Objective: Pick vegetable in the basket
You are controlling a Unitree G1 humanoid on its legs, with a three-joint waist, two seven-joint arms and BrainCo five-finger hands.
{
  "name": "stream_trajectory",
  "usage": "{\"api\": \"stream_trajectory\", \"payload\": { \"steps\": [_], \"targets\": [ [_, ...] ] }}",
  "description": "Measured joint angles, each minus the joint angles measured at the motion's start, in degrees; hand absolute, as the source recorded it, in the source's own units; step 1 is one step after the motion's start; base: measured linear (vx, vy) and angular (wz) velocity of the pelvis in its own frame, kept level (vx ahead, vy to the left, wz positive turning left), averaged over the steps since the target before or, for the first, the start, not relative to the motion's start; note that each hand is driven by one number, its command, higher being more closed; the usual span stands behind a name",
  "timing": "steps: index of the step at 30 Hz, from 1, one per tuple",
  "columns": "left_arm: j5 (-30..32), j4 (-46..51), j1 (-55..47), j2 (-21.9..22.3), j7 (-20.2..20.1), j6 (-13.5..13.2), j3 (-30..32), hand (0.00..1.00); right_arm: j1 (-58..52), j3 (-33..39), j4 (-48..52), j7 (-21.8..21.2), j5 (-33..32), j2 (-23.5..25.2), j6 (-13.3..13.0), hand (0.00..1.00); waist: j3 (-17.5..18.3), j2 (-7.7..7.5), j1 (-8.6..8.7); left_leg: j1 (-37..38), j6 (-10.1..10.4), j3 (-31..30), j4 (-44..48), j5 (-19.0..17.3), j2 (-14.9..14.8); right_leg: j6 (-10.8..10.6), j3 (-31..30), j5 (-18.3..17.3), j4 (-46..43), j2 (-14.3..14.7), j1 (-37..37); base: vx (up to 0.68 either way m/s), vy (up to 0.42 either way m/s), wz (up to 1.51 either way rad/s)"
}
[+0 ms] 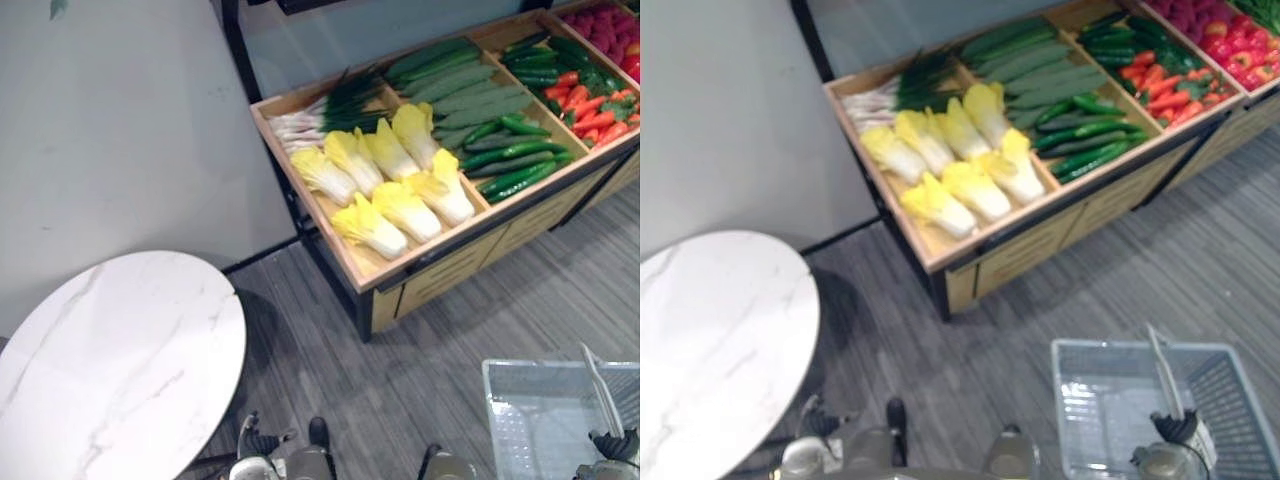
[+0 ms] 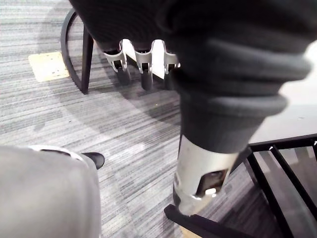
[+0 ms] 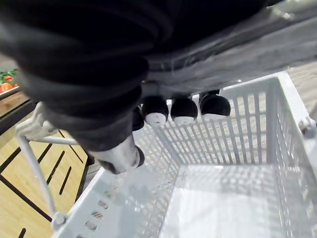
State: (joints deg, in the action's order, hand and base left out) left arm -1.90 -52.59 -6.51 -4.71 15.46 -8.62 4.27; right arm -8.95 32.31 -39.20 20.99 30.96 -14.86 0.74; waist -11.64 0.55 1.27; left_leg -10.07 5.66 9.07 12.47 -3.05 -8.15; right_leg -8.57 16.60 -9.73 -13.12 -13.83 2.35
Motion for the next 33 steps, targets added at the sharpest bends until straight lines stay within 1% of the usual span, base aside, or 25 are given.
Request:
{"api": "stream_trajectory", "payload": {
  "steps": [2,4,5,6,7,8,9,10,11,12,13,14,15,16,17,18,19,20,21,22,23,24,27,29,33],
  "targets": [
    [0.3,-1.1,0.3,-0.6,0.0,0.0,0.0,0.00,0.6,-1.2,-0.3,0.0,-0.1,0.0,-0.3,1.00,0.3,0.56,-0.12,-1.0,-0.2,-0.4,3.6,-2.7,-0.3,-0.6,-1.6,1.9,3.0,0.6,-0.7,0.12,0.117,-0.49],
    [0.4,-2.1,0.6,-0.6,0.1,0.0,-0.2,0.00,1.5,-1.3,-2.1,0.0,-0.1,-0.1,-1.0,1.00,0.3,0.50,-0.15,-1.1,-0.4,-0.3,5.1,-5.2,0.6,-1.3,-3.2,2.6,3.5,0.0,-0.7,0.14,0.125,-0.47],
    [0.5,-2.3,0.8,-0.8,0.1,0.0,-0.8,0.00,1.7,-1.3,-3.6,0.0,-0.1,-0.1,-1.0,1.00,0.3,0.13,-0.24,-0.8,-0.8,0.0,6.1,-7.5,1.4,-1.7,-3.9,2.6,2.9,-1.1,-0.6,0.14,0.182,-0.40],
    [0.6,-2.4,1.0,-1.4,0.1,0.0,-1.7,0.00,2.3,-1.3,-5.2,-0.2,-0.1,-0.1,-1.0,1.00,0.2,-0.09,-0.11,-0.2,-1.4,1.3,6.3,-9.4,1.4,-1.9,-5.7,2.7,-1.8,-1.5,1.5,0.11,0.151,-0.41],
    [0.7,-2.3,1.0,-1.8,0.1,0.0,-2.3,0.00,2.6,-1.6,-6.0,-0.3,-0.1,-0.1,-1.0,1.00,0.3,-0.08,-0.15,0.1,-1.5,1.6,6.5,-9.9,1.4,-2.0,-6.7,2.9,-6.2,-1.9,3.6,0.10,0.201,-0.36],
    [0.8,-2.3,1.2,-3.0,0.0,0.0,-3.2,0.00,2.7,-2.6,-6.9,-0.4,0.0,0.2,-0.9,1.00,0.0,-0.47,0.00,1.2,-2.0,2.1,6.8,-10.8,1.2,-1.3,-8.5,4.8,-15.0,-2.5,8.0,0.11,0.175,-0.28],
    [0.8,-2.3,1.1,-4.0,0.0,0.0,-3.8,0.00,2.7,-3.6,-7.2,-0.4,0.0,0.2,-0.7,1.00,-0.1,-0.80,0.01,2.7,-2.2,2.7,6.8,-11.3,0.9,0.1,-10.3,8.4,-21.5,-2.5,11.4,0.16,0.199,-0.26],
    [0.8,-2.3,0.9,-4.5,0.0,0.0,-4.1,0.00,3.0,-3.6,-7.3,-0.4,0.0,0.0,-0.5,1.00,-0.2,-0.83,0.05,3.4,-2.6,2.8,6.6,-11.1,0.8,0.1,-10.8,10.7,-23.8,-2.6,12.7,0.19,0.119,-0.19],
    [0.8,-2.2,0.8,-5.1,0.0,0.0,-4.2,0.00,3.1,-3.6,-7.3,-0.4,-0.1,-0.2,-0.4,1.00,-0.3,-0.18,0.18,4.9,-3.2,2.9,5.9,-11.0,0.4,-0.1,-10.7,13.9,-27.4,-2.8,14.6,0.16,0.077,-0.03],
    [0.8,-2.2,0.8,-5.3,0.0,0.0,-4.2,0.00,3.1,-3.6,-7.5,-0.4,-0.3,-0.1,-0.4,1.00,-0.4,-0.52,0.31,5.7,-3.3,3.1,5.3,-11.0,0.3,0.0,-10.0,13.1,-28.3,-3.4,14.7,0.18,0.068,0.06],
    [0.8,-2.2,0.9,-5.9,0.0,-0.1,-4.1,0.00,3.3,-3.7,-8.6,-0.4,-0.7,-0.1,-0.4,1.00,-0.7,-1.13,0.23,7.1,-3.4,3.4,4.0,-11.0,0.5,1.7,-8.0,11.4,-27.0,-4.0,14.7,0.19,0.018,0.02],
    [0.8,-2.2,1.0,-6.5,0.0,-0.1,-3.9,0.00,3.9,-3.7,-9.4,-0.4,-0.9,-0.1,-0.4,1.00,-0.9,-1.75,-0.05,8.2,-3.4,3.7,3.1,-10.9,0.3,1.4,-6.4,9.1,-24.4,-3.8,14.4,0.19,-0.006,-0.08],
    [0.8,-2.2,1.0,-6.7,0.1,-0.1,-3.6,0.00,4.6,-3.7,-10.4,-0.3,-1.6,-0.3,-0.4,1.00,-0.9,-1.82,-0.11,8.5,-3.4,4.2,2.6,-10.9,-0.2,1.5,-5.5,8.2,-19.8,-2.6,14.4,0.20,-0.059,-0.17],
    [0.8,-2.2,1.0,-6.7,0.1,-0.1,-2.6,0.00,6.2,-3.7,-11.9,-0.3,-1.8,-0.5,-0.4,1.00,-0.9,-1.63,-0.10,8.5,-3.0,4.4,2.3,-10.7,-1.0,1.3,-5.4,8.4,-12.3,-0.7,14.3,0.20,-0.098,-0.09],
    [0.8,-2.2,1.4,-6.7,0.2,-0.1,-2.0,0.00,6.8,-3.5,-13.1,-0.3,-2.3,-0.6,-0.5,1.00,-0.8,-1.92,-0.04,8.4,-2.5,4.4,1.6,-10.4,-0.9,0.3,-6.1,9.5,-4.2,0.4,13.9,0.27,-0.158,0.03],
    [0.8,-2.2,1.7,-6.8,0.3,-0.1,-1.9,0.00,6.8,-3.5,-13.5,-0.3,-2.4,-0.6,-0.6,1.00,-0.7,-2.38,-0.02,8.4,-2.3,4.2,1.6,-10.3,-0.7,-0.3,-6.5,10.7,-1.0,0.6,13.2,0.24,-0.171,0.31],
    [0.9,-2.1,2.3,-7.3,0.5,-0.2,-1.6,0.00,6.3,-3.1,-14.2,-0.3,-2.6,-0.3,-0.7,1.00,-0.4,-3.64,0.19,8.8,-1.7,3.3,1.6,-10.3,0.6,0.2,-7.3,16.1,2.7,0.3,12.1,0.27,-0.244,0.46],
    [1.0,-2.2,2.7,-6.9,0.5,-0.2,-1.5,0.00,6.0,-2.7,-15.1,-0.3,-2.9,-0.6,-0.7,1.00,-0.4,-3.80,0.33,9.6,-0.4,2.4,1.5,-10.7,1.1,0.2,-6.7,14.1,3.1,-0.3,10.7,0.26,-0.247,0.31],
    [1.2,-2.1,3.0,-5.8,0.6,-0.3,-1.5,0.00,6.6,-2.1,-15.8,-0.3,-3.0,-1.2,-0.7,1.00,-0.5,-1.72,0.00,9.7,0.2,2.3,1.4,-10.7,-0.2,0.7,-6.2,13.5,3.9,0.9,10.2,0.24,-0.235,0.10],
    [2.6,-2.1,3.1,-4.9,0.6,-0.5,-1.5,0.00,6.9,-1.8,-15.7,-0.3,-3.0,-1.4,-0.8,1.00,-0.4,-0.65,0.13,9.4,1.0,2.2,0.9,-10.2,-1.4,0.8,-5.7,13.5,4.7,2.2,10.1,0.21,-0.200,-0.05],
    [3.3,-2.0,3.2,-4.3,0.7,-0.8,-1.5,0.00,6.9,-1.5,-15.8,-0.3,-3.9,-1.5,-1.1,1.00,-0.3,1.37,0.15,9.8,2.2,1.3,-0.4,-9.5,-2.8,1.4,-4.6,13.2,5.9,3.8,9.3,0.18,-0.214,0.07],
    [3.3,-2.0,3.2,-4.1,0.9,-0.8,-1.4,0.00,6.8,-1.3,-16.2,-0.3,-4.8,-1.5,-1.1,1.00,-0.3,2.45,0.30,10.9,3.1,1.1,-1.7,-8.7,-4.0,2.0,-3.9,12.8,6.6,5.1,8.2,0.19,-0.253,0.04],
    [3.2,-0.9,3.2,-3.9,2.0,-0.8,0.9,0.00,6.6,-0.7,-16.4,-0.2,-5.0,-1.8,-1.6,1.00,0.1,2.42,0.29,11.4,4.1,1.0,-2.3,-6.9,-5.3,2.9,-3.0,13.1,9.3,7.1,5.9,0.10,-0.174,0.05],
    [3.2,0.3,3.2,-3.8,2.1,-0.8,1.0,0.00,6.6,-0.6,-16.2,0.1,-5.0,-2.4,-1.8,1.00,0.5,2.42,0.25,11.0,4.5,0.9,-2.1,-6.1,-5.4,3.7,-2.6,13.6,11.2,7.4,5.4,0.04,-0.071,0.14],
    [3.2,3.4,3.3,-3.5,2.3,-0.7,1.0,0.00,6.2,0.3,-16.2,1.0,-5.1,-2.2,-2.1,1.00,0.6,1.19,0.33,8.3,4.1,0.9,0.1,-4.0,-4.5,3.9,-0.5,14.3,13.2,6.4,4.3,0.00,-0.050,0.32]
  ]
}}
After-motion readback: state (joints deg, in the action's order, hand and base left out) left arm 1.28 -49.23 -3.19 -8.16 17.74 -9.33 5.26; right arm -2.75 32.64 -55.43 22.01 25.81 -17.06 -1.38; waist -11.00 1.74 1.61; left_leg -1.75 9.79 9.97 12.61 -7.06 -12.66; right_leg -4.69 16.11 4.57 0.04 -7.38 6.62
